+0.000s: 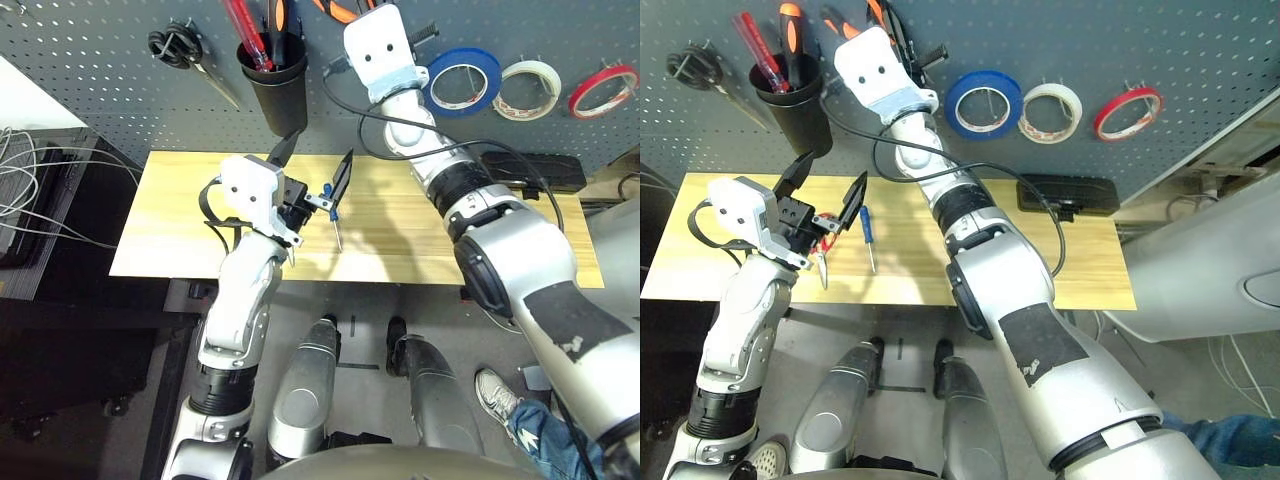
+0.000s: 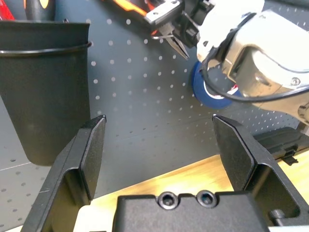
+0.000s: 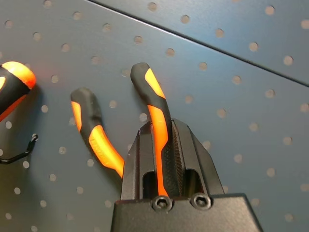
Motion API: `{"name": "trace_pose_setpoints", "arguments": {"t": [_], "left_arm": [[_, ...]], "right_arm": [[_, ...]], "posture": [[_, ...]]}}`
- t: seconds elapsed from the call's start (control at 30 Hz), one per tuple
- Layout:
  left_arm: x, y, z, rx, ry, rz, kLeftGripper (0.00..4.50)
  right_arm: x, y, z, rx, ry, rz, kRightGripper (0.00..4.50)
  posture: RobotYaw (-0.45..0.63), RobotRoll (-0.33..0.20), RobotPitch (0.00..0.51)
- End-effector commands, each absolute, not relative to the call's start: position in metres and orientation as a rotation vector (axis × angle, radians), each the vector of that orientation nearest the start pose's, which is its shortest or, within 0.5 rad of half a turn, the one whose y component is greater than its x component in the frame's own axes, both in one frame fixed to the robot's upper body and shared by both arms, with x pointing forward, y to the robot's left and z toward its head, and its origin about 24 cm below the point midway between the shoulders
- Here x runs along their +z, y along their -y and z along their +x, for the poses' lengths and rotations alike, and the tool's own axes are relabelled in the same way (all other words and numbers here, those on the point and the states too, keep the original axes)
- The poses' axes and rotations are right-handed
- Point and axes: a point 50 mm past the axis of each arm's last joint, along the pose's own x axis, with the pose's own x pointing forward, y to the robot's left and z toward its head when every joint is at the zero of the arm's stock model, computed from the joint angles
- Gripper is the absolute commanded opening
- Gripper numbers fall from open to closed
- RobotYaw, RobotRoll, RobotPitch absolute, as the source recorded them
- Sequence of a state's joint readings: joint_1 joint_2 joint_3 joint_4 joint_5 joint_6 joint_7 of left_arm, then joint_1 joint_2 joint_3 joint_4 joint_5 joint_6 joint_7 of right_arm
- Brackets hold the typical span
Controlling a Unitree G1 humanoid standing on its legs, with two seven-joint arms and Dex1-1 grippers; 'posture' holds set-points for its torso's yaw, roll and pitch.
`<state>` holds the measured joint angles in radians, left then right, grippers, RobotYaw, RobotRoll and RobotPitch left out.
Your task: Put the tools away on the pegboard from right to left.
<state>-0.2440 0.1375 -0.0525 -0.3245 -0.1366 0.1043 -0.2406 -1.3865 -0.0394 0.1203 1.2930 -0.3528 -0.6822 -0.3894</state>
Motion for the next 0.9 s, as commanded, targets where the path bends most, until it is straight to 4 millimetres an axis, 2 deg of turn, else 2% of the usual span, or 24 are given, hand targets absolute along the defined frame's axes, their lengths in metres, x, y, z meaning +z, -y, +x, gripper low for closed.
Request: {"name": "trace_pose_setpoints", "arguments": {"t": [0.03, 0.1, 0.5, 0.73, 0.83, 0.9], "left_arm": [[0.162, -0.124, 0.271, -0.402, 0.430, 0.068, 4.50], [0.161, -0.125, 0.272, -0.400, 0.430, 0.070, 4.50], [0.161, -0.126, 0.280, -0.408, 0.435, 0.078, 4.50], [0.158, -0.126, 0.284, -0.419, 0.431, 0.081, 4.50], [0.158, -0.126, 0.287, -0.424, 0.430, 0.086, 4.50], [0.155, -0.127, 0.289, -0.429, 0.423, 0.094, 4.50]], "right_arm": [[0.265, 0.035, 0.393, 0.109, 0.829, -0.339, 0.28], [0.263, 0.036, 0.394, 0.108, 0.819, -0.319, 0.28], [0.265, 0.042, 0.389, 0.131, 0.843, -0.188, 4.39], [0.267, 0.047, 0.384, 0.169, 0.876, -0.109, 4.46], [0.260, 0.048, 0.379, 0.218, 0.875, -0.066, 4.46], [0.249, 0.047, 0.374, 0.258, 0.851, -0.055, 4.46]], "posture": [[0.27, 0.000, 0.323], [0.26, 0.000, 0.320], [0.23, 0.000, 0.304], [0.21, 0.000, 0.293], [0.20, 0.000, 0.285], [0.18, 0.000, 0.276]]}}
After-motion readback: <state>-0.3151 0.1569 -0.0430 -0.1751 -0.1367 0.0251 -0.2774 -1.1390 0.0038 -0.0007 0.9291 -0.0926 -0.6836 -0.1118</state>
